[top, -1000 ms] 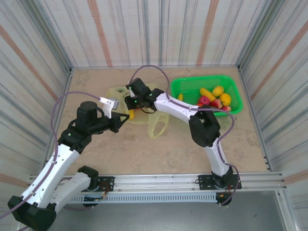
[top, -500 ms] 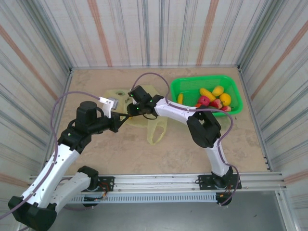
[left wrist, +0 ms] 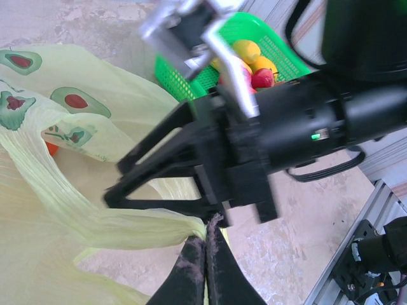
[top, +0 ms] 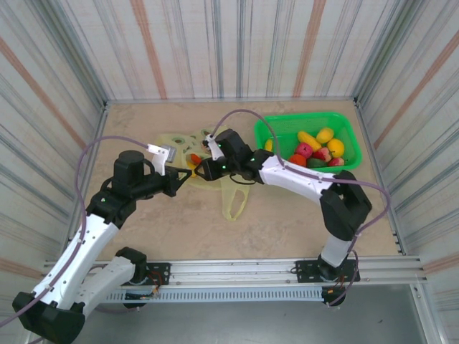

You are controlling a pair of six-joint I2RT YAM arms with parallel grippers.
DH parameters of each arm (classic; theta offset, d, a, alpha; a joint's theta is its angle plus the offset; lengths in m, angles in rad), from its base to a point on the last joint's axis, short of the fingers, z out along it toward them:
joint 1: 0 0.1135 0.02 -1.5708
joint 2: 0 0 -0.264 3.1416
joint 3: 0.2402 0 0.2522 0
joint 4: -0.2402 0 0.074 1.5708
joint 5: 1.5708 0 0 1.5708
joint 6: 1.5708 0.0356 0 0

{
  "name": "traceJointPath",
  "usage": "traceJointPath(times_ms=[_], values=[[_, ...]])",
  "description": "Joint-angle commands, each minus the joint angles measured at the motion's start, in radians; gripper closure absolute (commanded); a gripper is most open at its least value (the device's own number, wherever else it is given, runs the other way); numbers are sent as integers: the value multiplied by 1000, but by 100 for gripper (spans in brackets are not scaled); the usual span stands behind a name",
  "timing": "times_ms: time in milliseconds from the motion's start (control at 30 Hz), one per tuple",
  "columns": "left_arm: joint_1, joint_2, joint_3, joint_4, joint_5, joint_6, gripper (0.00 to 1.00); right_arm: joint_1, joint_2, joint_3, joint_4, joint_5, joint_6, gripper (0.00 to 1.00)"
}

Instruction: Place the fake fruits into the plastic bag and tie a complex knot

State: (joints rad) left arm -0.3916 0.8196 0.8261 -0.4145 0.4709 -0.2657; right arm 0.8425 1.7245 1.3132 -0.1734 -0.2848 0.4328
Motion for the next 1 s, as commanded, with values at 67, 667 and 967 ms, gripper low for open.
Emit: traceJointPath(times_ms=[67, 667, 967], values=[[13, 1, -2, -4, -2, -5, 100, -102, -210, -102, -39, -8, -56, 53], [25, -8, -2, 2, 25, -21, 100, -700, -232, -110, -324, 318, 120, 42], [-1, -8, 2, -8, 6, -17, 100, -848, -57, 80, -447, 535, 402, 38]])
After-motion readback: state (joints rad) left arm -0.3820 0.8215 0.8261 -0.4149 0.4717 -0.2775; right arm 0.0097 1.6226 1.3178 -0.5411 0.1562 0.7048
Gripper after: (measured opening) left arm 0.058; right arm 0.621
